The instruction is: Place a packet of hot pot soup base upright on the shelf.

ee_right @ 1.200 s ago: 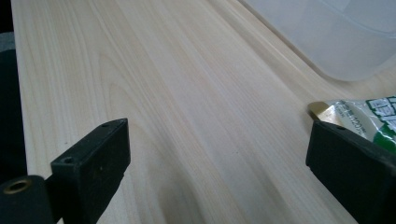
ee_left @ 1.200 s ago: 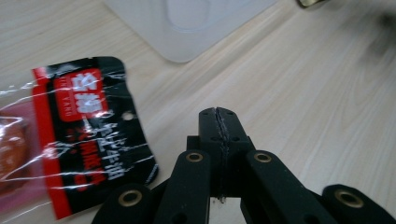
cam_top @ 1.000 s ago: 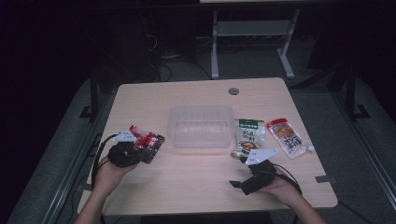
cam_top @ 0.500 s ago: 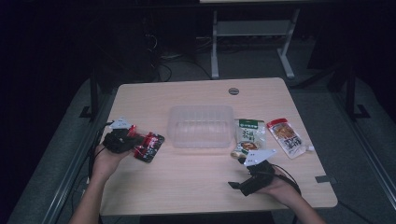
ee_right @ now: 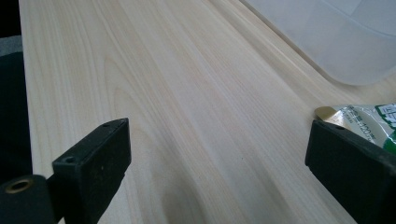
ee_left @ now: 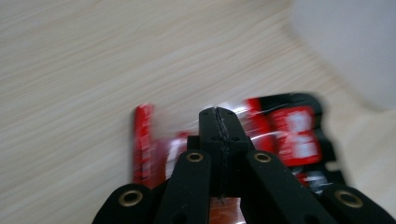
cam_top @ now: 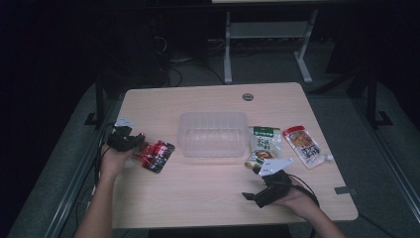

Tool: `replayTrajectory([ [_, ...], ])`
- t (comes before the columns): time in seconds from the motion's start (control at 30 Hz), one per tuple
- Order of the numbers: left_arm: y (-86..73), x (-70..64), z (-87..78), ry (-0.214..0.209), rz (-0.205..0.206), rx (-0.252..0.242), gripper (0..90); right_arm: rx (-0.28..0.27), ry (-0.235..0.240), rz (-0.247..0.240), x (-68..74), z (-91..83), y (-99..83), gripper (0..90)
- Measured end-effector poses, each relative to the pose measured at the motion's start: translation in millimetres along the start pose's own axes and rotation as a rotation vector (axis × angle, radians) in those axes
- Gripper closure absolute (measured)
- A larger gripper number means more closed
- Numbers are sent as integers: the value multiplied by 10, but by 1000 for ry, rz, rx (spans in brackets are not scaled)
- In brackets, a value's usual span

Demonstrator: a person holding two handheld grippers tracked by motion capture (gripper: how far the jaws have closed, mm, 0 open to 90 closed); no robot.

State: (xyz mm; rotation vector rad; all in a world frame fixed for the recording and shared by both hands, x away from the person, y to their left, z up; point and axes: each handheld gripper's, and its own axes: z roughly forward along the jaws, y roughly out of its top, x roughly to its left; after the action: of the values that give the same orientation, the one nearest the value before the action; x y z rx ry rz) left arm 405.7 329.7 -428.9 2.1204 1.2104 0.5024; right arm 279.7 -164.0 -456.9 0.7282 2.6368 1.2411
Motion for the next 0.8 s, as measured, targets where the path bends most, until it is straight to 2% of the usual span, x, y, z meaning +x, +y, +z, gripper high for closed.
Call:
replayTrajectory([
  [0.03,-23,62,-12,16,-27,-16,896,0,-1,0,-1,-2,0,65],
  [0.17,-100,154,-37,48,-44,-3,896,-2,-2,7,4,-11,-3,67],
  [0.33,-172,200,13,49,-57,17,897,-2,-2,8,-1,-11,-2,67],
  [0.43,-215,213,73,54,-44,46,896,-4,-4,9,10,-19,-2,67],
  [0.57,-250,236,93,46,-53,38,897,-4,-5,12,6,-18,-4,67],
  [0.73,-282,232,111,29,-25,31,897,-2,-6,10,4,-16,-5,67],
  [0.8,-292,220,125,20,15,45,897,-2,-6,9,5,-13,-3,67],
])
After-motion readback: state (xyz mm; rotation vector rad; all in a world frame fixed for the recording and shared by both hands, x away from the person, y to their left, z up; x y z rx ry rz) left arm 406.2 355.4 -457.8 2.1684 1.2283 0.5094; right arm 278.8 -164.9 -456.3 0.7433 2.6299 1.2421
